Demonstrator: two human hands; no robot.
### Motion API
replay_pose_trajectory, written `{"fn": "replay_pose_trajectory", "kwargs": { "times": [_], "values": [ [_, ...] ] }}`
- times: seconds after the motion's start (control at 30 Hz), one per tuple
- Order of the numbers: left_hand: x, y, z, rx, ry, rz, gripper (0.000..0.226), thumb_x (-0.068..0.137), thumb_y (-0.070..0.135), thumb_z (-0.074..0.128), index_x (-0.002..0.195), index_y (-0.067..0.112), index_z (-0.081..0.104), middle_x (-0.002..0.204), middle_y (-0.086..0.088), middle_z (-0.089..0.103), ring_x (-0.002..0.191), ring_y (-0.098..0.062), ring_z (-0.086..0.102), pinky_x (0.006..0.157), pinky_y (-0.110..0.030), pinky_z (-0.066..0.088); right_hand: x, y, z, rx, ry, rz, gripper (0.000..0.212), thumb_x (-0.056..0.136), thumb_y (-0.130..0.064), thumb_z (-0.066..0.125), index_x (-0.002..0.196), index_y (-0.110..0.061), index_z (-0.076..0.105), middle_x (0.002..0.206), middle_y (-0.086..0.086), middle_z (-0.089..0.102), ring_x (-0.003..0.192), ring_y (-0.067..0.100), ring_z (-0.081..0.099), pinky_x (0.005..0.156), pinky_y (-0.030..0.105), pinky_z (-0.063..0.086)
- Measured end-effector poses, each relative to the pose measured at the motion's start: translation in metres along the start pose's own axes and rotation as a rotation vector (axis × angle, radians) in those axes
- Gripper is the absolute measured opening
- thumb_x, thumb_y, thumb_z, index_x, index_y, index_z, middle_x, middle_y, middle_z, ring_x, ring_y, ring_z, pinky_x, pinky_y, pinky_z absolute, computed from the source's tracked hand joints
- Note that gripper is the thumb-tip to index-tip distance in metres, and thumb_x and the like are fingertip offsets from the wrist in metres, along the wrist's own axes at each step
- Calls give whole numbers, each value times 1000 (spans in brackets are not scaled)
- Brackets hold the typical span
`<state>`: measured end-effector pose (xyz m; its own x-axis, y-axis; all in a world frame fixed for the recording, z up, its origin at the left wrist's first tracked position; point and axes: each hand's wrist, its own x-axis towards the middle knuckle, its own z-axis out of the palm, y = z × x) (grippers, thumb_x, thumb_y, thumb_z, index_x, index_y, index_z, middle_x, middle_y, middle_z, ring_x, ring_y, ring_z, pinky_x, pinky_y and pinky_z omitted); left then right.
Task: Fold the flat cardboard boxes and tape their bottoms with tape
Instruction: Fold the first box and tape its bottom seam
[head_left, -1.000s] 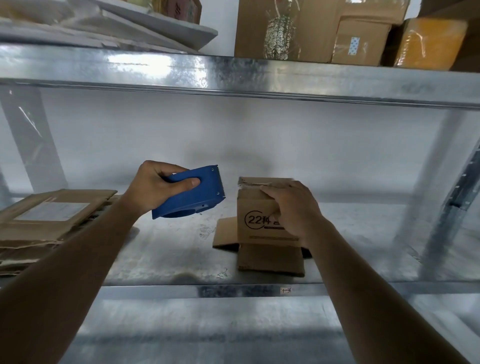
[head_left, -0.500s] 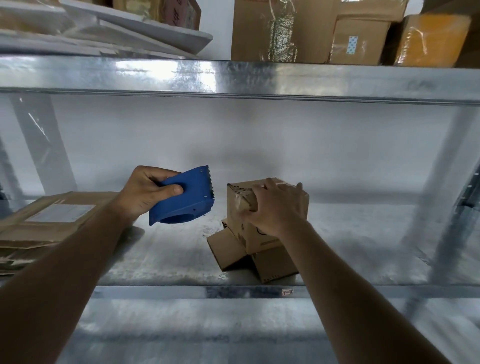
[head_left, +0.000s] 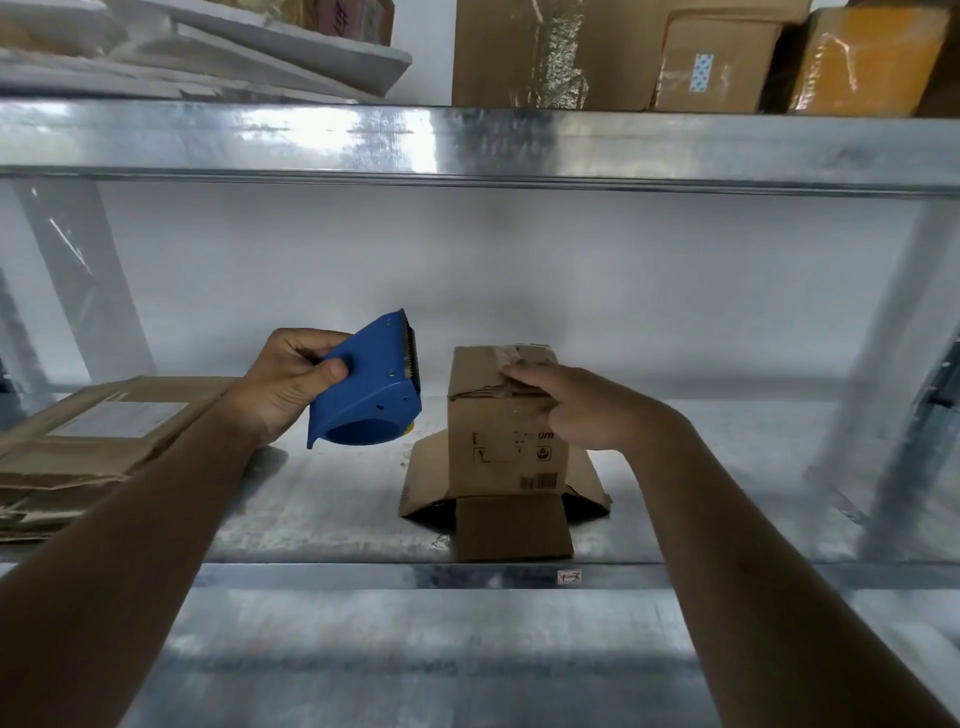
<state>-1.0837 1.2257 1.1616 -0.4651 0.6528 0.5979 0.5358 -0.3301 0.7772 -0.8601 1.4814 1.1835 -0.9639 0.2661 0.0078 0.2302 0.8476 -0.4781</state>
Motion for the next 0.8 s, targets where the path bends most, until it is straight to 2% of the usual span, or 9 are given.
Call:
{"fn": "replay_pose_trajectory", "kwargs": {
  "times": [0.1,0.17,0.2,0.27,0.37,0.4,0.5,0.67,0.8],
  "values": [
    [5,-4,4,6,-31,-14,62,72,66,82,101,11,79,88,-4,77,79,-14,72,67,-24,56,-4,5,9,-95,3,-11,78,98,-8,49,162,-44,21,171,-13,16,157,21,16,128,50,15],
    [6,-7,6,-13,-40,-20,61,73,66,81,100,11,79,89,-5,77,80,-14,71,68,-25,57,-6,7,15,-126,121,-68,69,100,-25,51,162,-42,25,168,-13,28,157,14,18,130,50,0],
    [6,-7,8,-22,-44,-21,54,78,63,80,99,13,80,88,-3,77,80,-13,71,69,-24,56,-6,7,18,-101,245,-144,61,100,-34,50,159,-40,35,157,-14,46,150,12,34,130,52,6],
    [7,-3,15,-48,-75,-16,23,93,39,68,84,22,81,77,5,74,71,-6,68,64,-19,53,-6,1,22,-39,530,-380,45,100,-42,51,143,-31,59,123,-14,67,117,5,62,116,52,38],
    [9,2,26,-50,-37,-82,32,82,14,55,58,23,73,59,11,62,56,-2,60,55,-17,50,-7,-25,27,140,721,-603,26,101,-27,64,125,-21,73,100,-7,67,87,6,66,87,31,58],
    [9,1,25,-63,-12,-113,35,86,5,56,58,20,72,59,7,63,56,-5,61,54,-18,52,-10,-36,28,235,710,-620,24,100,-24,67,123,-20,73,95,-5,66,82,9,65,80,25,57],
    [9,1,24,-118,2,-158,61,106,-12,29,74,13,75,73,-3,73,64,-14,70,59,-25,59,-14,-63,32,409,561,-616,24,99,-23,70,123,-20,72,92,-5,66,75,13,63,70,23,55],
    [1,7,23,-101,2,-187,60,107,-11,23,82,9,74,76,-5,74,67,-16,72,60,-27,60,-14,-78,40,591,439,-586,23,102,-22,66,124,-17,70,97,-5,69,88,16,68,81,40,61],
    [-5,10,14,-73,13,-174,69,106,-13,27,61,19,67,67,2,66,61,-10,63,57,-23,53,-20,-81,42,707,394,-546,27,105,-26,50,114,-12,71,93,1,71,85,24,68,81,43,59]
  ]
}}
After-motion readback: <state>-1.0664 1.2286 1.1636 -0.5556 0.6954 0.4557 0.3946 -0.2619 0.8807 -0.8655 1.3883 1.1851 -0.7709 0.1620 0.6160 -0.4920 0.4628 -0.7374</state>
